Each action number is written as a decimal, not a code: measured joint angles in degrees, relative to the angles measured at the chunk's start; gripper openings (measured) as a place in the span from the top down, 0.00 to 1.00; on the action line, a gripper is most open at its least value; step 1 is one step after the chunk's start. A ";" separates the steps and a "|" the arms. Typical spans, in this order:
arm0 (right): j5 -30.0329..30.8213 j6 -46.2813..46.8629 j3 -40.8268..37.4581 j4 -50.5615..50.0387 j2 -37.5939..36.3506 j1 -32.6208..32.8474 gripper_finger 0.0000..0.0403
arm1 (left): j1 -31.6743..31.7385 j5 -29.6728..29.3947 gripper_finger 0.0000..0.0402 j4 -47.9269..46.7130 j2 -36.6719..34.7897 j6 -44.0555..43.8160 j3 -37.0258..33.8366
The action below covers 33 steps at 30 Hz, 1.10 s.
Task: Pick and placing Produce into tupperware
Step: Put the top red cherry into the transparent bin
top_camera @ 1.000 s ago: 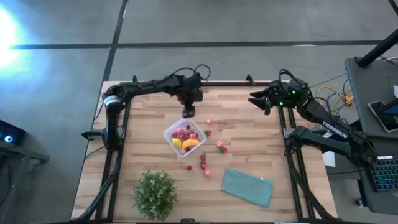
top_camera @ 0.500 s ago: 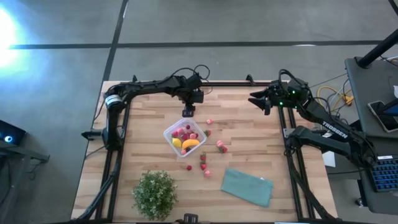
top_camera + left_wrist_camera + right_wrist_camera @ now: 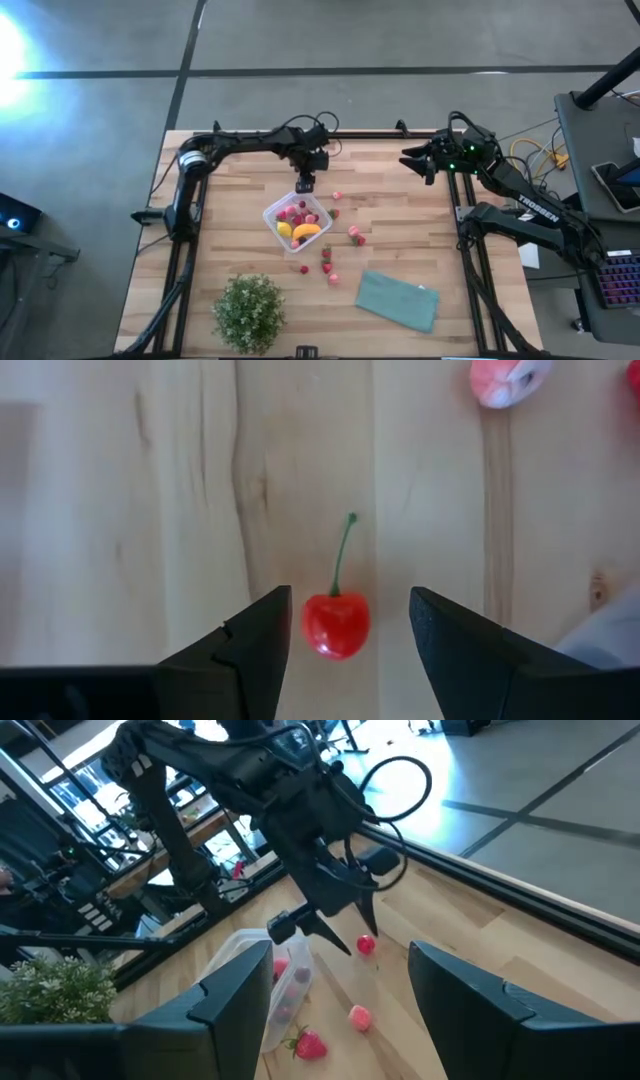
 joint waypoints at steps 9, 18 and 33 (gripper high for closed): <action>-0.02 0.00 0.00 0.00 0.00 0.02 0.44 | -0.02 -0.31 0.54 0.02 1.10 -0.04 0.00; -0.02 0.00 0.00 0.00 0.00 0.00 0.44 | 0.04 -0.31 0.74 0.55 1.27 -0.02 -1.20; 0.00 0.00 0.00 0.00 0.00 0.00 0.44 | 0.09 -4.92 0.80 1.73 1.12 0.46 -0.81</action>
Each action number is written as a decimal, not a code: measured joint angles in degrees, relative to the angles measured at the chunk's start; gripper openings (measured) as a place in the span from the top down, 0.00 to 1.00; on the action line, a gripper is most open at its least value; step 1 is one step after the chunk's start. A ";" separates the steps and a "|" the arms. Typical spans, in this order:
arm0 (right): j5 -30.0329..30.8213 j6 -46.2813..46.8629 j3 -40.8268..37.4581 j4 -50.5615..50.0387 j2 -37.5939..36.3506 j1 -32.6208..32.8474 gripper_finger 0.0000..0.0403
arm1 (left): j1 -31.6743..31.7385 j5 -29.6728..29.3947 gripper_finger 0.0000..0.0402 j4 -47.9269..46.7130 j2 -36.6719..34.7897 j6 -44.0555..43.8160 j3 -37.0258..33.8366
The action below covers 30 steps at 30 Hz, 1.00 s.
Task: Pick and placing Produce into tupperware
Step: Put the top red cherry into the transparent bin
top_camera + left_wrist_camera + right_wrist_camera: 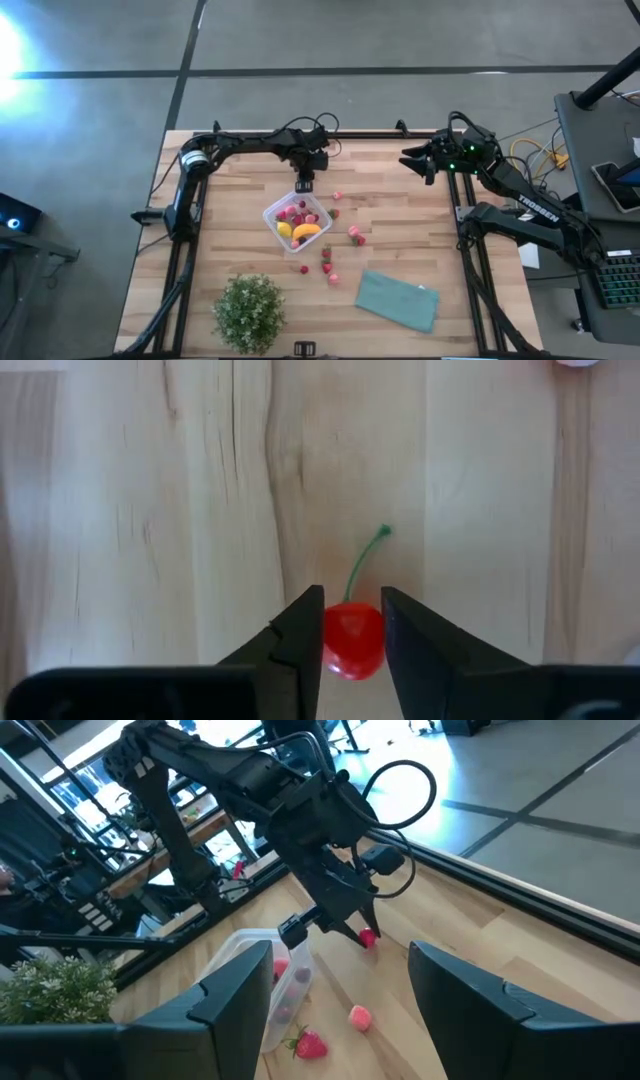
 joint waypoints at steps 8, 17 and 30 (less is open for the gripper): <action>0.00 0.00 0.00 0.00 0.00 0.00 0.44 | -0.20 -3.57 0.79 -0.29 0.00 0.01 -1.09; 0.00 0.00 0.00 0.00 0.00 0.02 0.44 | -0.22 -4.98 0.65 -0.28 -1.76 -0.36 -1.14; 0.00 0.00 0.00 0.00 0.00 0.02 0.44 | 1.07 -4.70 0.57 -6.51 -4.33 -0.44 -0.18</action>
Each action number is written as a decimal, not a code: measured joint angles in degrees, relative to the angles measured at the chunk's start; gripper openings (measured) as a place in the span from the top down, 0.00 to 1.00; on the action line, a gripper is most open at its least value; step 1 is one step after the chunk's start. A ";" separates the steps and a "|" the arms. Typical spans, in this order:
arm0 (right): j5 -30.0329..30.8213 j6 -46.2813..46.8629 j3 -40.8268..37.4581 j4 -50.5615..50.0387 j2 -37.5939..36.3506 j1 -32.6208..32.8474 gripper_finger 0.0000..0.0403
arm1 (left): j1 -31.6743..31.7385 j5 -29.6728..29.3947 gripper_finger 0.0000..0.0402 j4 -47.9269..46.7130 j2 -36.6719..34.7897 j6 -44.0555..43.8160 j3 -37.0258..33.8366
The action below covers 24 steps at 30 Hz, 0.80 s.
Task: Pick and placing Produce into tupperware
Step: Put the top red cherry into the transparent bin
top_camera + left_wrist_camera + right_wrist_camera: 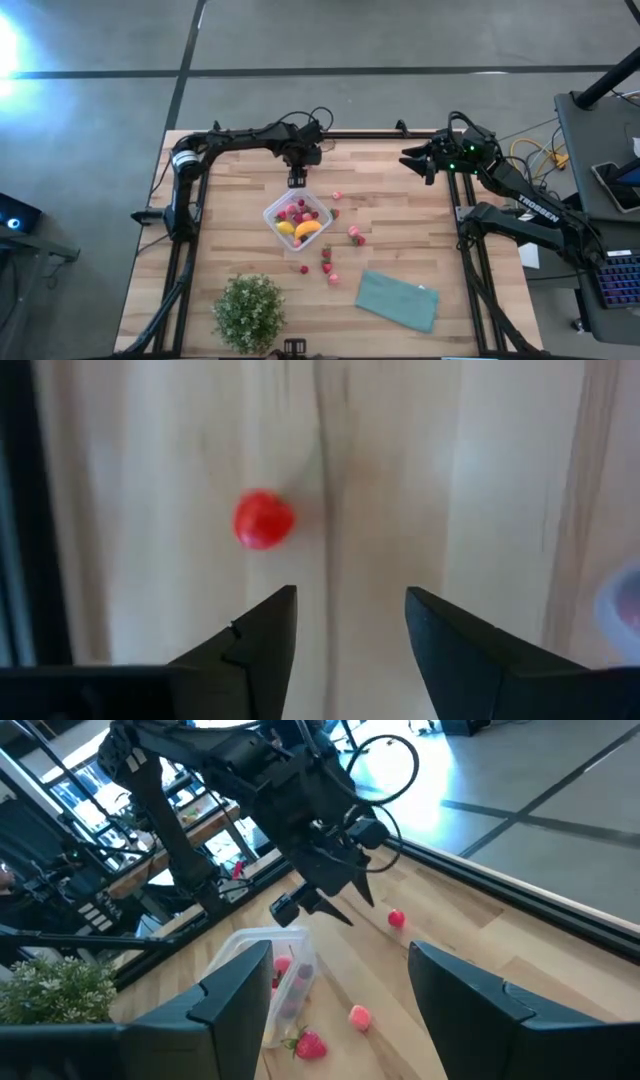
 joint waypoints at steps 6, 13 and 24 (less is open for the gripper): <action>0.00 0.00 0.00 0.00 0.02 0.00 0.44 | 0.43 -0.02 0.57 6.33 -0.11 4.74 0.25; 0.00 0.00 0.00 0.00 0.02 -0.01 0.44 | 2.73 0.22 0.57 8.86 1.17 6.64 -0.26; 0.00 0.00 0.00 0.00 0.02 -0.01 0.44 | 2.80 0.25 0.57 16.75 1.18 -44.07 4.22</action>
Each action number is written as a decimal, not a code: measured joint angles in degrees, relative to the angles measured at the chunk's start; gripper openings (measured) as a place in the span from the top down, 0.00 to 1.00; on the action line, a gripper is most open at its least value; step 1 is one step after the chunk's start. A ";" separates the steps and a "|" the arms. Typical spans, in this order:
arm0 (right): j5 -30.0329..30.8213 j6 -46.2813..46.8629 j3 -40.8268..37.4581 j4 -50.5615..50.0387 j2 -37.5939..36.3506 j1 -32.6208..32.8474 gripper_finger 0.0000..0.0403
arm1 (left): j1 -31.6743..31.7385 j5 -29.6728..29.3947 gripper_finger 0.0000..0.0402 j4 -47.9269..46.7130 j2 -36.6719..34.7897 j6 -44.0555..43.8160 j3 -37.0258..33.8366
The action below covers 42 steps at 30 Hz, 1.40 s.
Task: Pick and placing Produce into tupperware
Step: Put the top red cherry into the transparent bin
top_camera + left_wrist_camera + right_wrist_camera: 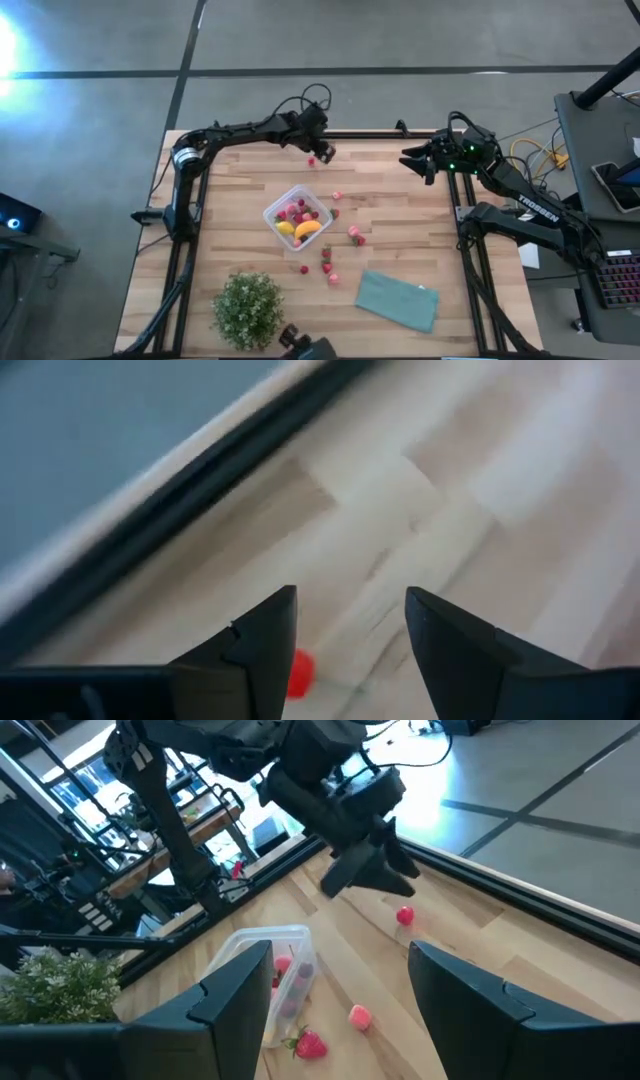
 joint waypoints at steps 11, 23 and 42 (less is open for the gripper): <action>-0.02 0.00 0.02 -0.02 0.02 0.01 0.44 | 0.75 1.70 0.57 -2.39 0.72 -32.27 -3.04; 0.00 0.00 0.02 -0.02 0.00 0.01 0.44 | 0.79 2.90 0.57 -1.92 2.53 -39.69 -3.28; -0.02 0.00 0.02 -0.02 -0.02 -0.01 0.44 | 1.72 2.30 0.60 -2.41 7.34 -42.96 -0.09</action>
